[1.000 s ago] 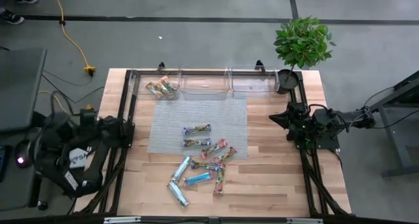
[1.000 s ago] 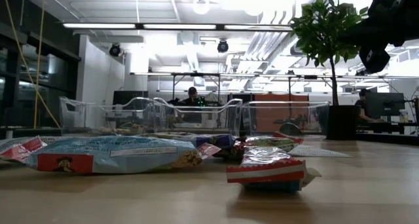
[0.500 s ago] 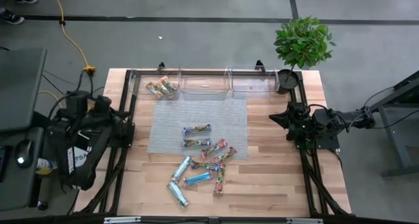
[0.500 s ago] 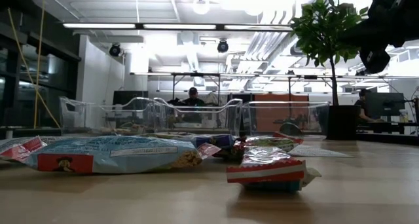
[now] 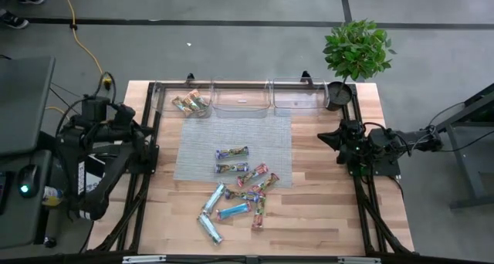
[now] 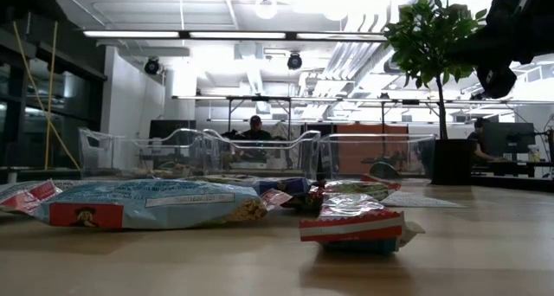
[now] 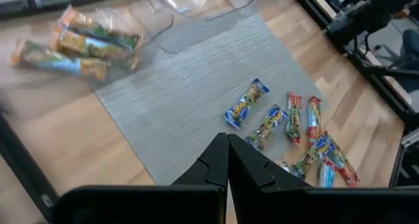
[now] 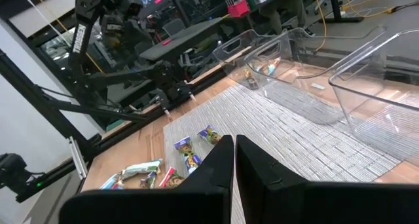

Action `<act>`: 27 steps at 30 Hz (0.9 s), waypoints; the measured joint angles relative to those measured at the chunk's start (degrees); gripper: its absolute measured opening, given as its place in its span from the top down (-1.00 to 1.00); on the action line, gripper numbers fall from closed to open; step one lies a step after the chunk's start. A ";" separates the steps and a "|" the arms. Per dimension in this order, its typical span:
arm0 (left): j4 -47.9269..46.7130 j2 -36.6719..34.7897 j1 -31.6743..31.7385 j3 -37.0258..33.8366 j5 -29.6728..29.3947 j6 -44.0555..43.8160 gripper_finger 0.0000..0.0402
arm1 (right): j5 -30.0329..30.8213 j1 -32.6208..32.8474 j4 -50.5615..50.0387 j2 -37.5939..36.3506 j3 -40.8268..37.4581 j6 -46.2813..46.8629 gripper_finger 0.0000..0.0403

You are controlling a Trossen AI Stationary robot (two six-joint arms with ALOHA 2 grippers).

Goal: Pick and place Granola Bars by type
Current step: Put the yellow granola bar into the left transparent bin

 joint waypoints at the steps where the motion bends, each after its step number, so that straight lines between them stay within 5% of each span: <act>1: 0.01 1.33 -0.02 0.90 0.00 0.54 1.00 | 0.02 0.01 -0.02 0.02 0.00 0.26 1.00; 19: -0.09 6.96 -0.04 8.04 8.26 0.40 1.00 | 0.56 0.00 -0.27 0.08 0.00 0.29 1.00; 27: -0.07 6.86 0.00 9.60 16.93 -0.17 1.00 | 1.10 -0.03 -0.45 0.11 0.00 0.15 1.00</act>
